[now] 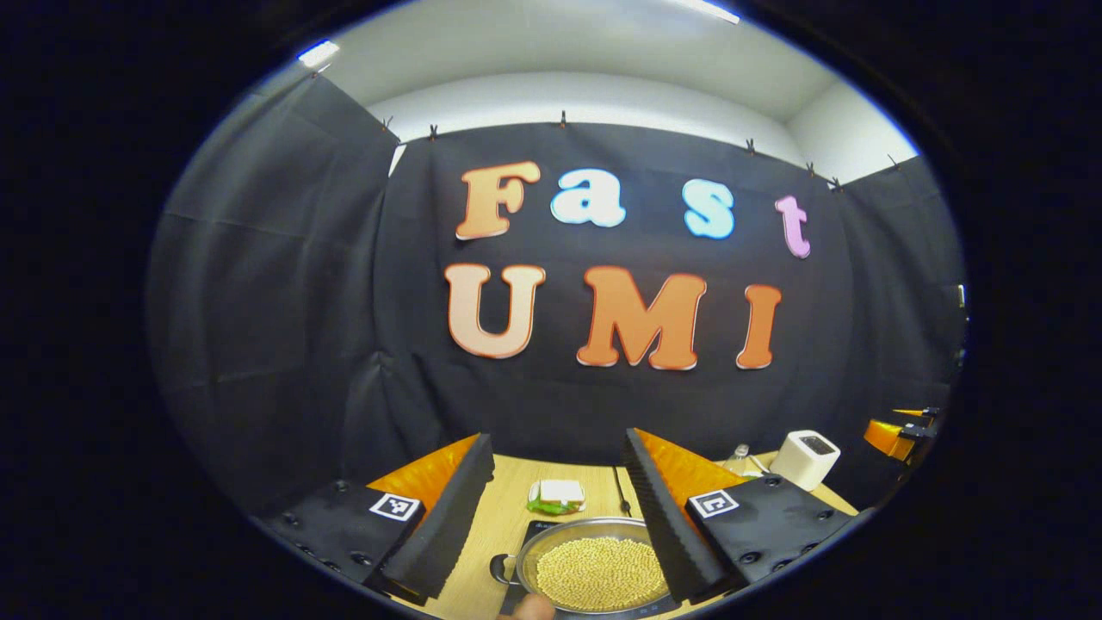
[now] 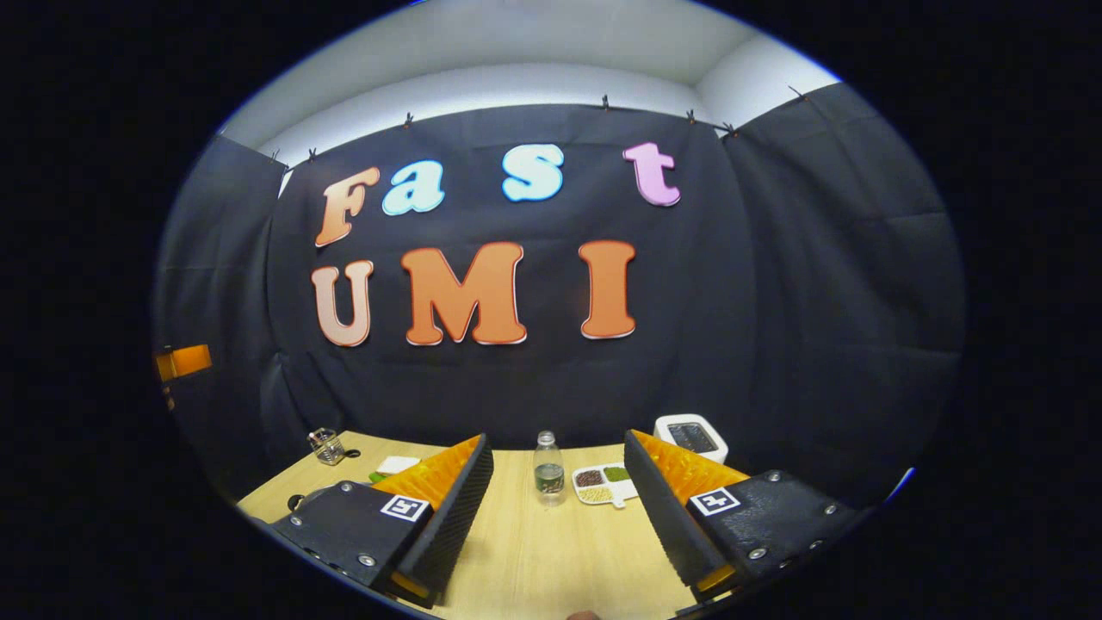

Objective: First push the handle of the pot to place it horizontally, then grasp the pot with both hands and set it on the induction cooktop.

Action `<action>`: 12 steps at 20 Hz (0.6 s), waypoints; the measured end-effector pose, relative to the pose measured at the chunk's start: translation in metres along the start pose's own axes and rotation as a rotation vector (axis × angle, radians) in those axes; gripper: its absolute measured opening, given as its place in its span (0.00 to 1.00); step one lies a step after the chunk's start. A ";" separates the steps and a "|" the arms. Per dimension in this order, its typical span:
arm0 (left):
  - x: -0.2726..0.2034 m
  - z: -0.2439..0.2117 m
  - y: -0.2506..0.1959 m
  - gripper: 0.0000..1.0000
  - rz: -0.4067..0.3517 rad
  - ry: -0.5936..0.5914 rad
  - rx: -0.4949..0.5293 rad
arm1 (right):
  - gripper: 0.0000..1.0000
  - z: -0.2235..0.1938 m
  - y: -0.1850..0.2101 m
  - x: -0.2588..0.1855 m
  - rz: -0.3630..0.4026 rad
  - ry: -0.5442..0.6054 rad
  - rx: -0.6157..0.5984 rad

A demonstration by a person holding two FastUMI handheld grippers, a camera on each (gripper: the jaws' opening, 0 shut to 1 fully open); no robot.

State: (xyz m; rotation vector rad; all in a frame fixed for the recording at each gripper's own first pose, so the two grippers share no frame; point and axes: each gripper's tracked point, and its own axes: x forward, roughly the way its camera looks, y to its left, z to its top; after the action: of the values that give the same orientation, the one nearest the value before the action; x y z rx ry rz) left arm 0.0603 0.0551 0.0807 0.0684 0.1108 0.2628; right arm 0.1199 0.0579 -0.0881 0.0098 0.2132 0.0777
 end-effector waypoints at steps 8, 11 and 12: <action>-0.040 0.056 -0.008 0.99 -0.015 -0.087 -0.037 | 0.95 0.061 -0.049 -0.070 -0.035 -0.145 -0.001; -0.045 0.054 -0.016 0.98 -0.032 -0.074 -0.049 | 0.94 0.058 -0.055 -0.080 -0.037 -0.142 0.001; -0.047 0.052 -0.020 0.98 -0.034 -0.072 -0.048 | 0.95 0.057 -0.058 -0.082 -0.039 -0.141 0.005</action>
State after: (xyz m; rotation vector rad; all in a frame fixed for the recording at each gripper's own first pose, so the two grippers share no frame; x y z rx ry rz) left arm 0.0263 0.0211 0.1355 0.0278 0.0340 0.2286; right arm 0.0568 -0.0067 -0.0163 0.0156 0.0731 0.0377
